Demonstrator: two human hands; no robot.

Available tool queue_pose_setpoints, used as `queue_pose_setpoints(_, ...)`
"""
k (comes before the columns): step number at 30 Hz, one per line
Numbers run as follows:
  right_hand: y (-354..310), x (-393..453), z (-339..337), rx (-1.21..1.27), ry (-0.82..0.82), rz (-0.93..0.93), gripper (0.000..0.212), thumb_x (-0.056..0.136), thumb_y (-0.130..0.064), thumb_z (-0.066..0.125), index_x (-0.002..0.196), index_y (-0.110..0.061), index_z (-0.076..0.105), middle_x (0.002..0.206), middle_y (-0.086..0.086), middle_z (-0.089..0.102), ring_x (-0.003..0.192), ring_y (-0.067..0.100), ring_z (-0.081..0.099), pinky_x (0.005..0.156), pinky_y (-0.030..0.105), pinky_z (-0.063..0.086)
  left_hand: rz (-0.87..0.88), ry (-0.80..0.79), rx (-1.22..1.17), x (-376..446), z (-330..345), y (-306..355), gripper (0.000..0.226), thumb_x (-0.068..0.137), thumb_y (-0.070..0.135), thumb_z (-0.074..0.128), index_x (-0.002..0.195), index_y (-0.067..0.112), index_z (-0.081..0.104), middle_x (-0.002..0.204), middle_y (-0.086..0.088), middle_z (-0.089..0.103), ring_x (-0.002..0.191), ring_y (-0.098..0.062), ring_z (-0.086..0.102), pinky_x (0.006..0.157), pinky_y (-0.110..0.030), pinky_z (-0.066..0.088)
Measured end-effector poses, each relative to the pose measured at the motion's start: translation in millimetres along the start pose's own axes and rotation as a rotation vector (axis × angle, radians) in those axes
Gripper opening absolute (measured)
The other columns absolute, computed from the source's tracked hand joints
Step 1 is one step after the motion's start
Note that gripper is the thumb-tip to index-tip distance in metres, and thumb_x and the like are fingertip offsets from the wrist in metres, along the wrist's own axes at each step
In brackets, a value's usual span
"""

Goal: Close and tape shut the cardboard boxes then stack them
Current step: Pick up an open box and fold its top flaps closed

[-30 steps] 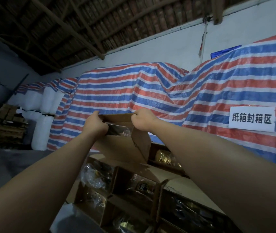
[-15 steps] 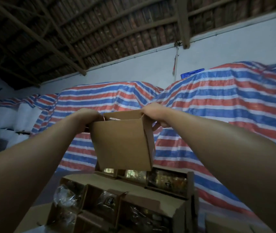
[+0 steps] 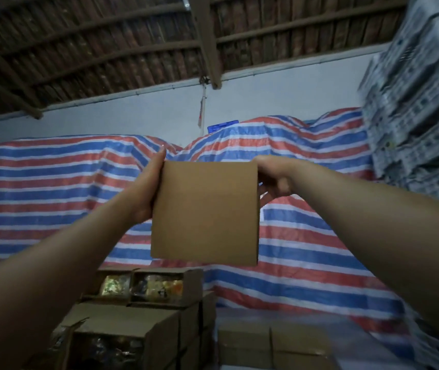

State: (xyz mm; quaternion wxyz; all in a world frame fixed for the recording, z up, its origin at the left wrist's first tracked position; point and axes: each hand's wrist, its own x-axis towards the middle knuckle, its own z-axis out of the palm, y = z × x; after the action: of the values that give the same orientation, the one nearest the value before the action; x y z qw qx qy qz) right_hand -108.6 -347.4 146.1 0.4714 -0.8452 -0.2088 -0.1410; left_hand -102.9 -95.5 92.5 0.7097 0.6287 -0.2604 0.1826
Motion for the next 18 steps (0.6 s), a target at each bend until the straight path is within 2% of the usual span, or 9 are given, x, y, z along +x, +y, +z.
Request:
queue_pose_setpoints(3, 31.0, -20.7, -26.3, -0.015, -0.011, 0.085, 0.051, 0.094, -0.015, 0.042, 0.049, -0.02, 0.066, 0.055, 0.0, 0.059, 0.046, 0.017, 0.06, 0.065, 0.041, 0.058, -0.015, 0.022, -0.004, 2.2, 42.6, -29.8, 0.065, 0.083, 0.082, 0.037, 0.111, 0.03, 0.065, 0.089, -0.001, 0.077, 0.077, -0.016, 0.074, 0.05, -0.027, 0.056)
queue_pose_setpoints(5, 57.2, -34.6, -35.9, -0.011, 0.015, 0.156, 0.056, 0.092, -0.01, 0.038, 0.042, -0.02, 0.06, 0.048, -0.002, 0.054, 0.04, 0.014, 0.055, 0.062, 0.036, 0.056, -0.052, 0.016, -0.003, 3.3, 65.4, -56.4, 0.066, 0.082, 0.082, 0.038, 0.115, 0.03, 0.064, 0.093, -0.002, 0.077, 0.081, -0.019, 0.074, 0.055, -0.03, 0.057)
queue_pose_setpoints(8, 104.7, -52.5, -38.7, 0.04, 0.074, 0.252, 0.056, 0.091, -0.009, 0.038, 0.038, -0.019, 0.055, 0.048, -0.002, 0.051, 0.04, 0.014, 0.053, 0.05, 0.028, 0.051, -0.137, 0.016, -0.025, -0.4, 96.2, -102.0, 0.076, 0.08, 0.083, 0.04, 0.128, 0.026, 0.06, 0.112, -0.006, 0.07, 0.098, -0.023, 0.068, 0.077, -0.037, 0.054)
queue_pose_setpoints(11, 152.7, -62.6, -26.6, 0.171, 0.201, 0.298, 0.055, 0.091, -0.013, 0.04, 0.037, -0.02, 0.047, 0.046, -0.005, 0.043, 0.039, 0.012, 0.044, 0.043, 0.021, 0.043, -0.151, 0.069, -0.044, -8.8, 117.3, -145.8, 0.06, 0.083, 0.079, 0.04, 0.111, 0.032, 0.064, 0.105, -0.002, 0.067, 0.097, -0.02, 0.064, 0.085, -0.039, 0.05)
queue_pose_setpoints(13, 185.8, -65.7, -15.0, 0.328, 0.273, 0.333, 0.044, 0.092, -0.016, 0.043, 0.048, -0.023, 0.043, 0.052, -0.006, 0.04, 0.047, 0.012, 0.04, 0.05, 0.023, 0.039, -0.143, 0.108, -0.045, -15.5, 127.1, -177.4, 0.047, 0.086, 0.075, 0.04, 0.1, 0.034, 0.059, 0.098, 0.003, 0.063, 0.092, -0.016, 0.06, 0.089, -0.041, 0.047)
queue_pose_setpoints(15, 219.0, -67.8, -3.8, 0.445, 0.315, 0.376, 0.034, 0.092, -0.02, 0.047, 0.058, -0.023, 0.042, 0.059, -0.005, 0.041, 0.053, 0.013, 0.04, 0.057, 0.028, 0.037, -0.148, 0.127, -0.023, -24.5, 131.5, -209.4, 0.046, 0.088, 0.073, 0.039, 0.097, 0.033, 0.059, 0.099, 0.005, 0.062, 0.092, -0.014, 0.058, 0.088, -0.04, 0.045)
queue_pose_setpoints(18, 259.8, -73.7, 14.7, 0.493, 0.342, 0.423, 0.023, 0.089, -0.024, 0.053, 0.066, -0.021, 0.049, 0.064, -0.003, 0.047, 0.057, 0.014, 0.045, 0.062, 0.03, 0.04, -0.153, 0.112, -0.02, -35.8, 131.1, -247.8, 0.045, 0.085, 0.074, 0.039, 0.09, 0.037, 0.063, 0.104, 0.005, 0.066, 0.096, -0.014, 0.061, 0.084, -0.038, 0.046)
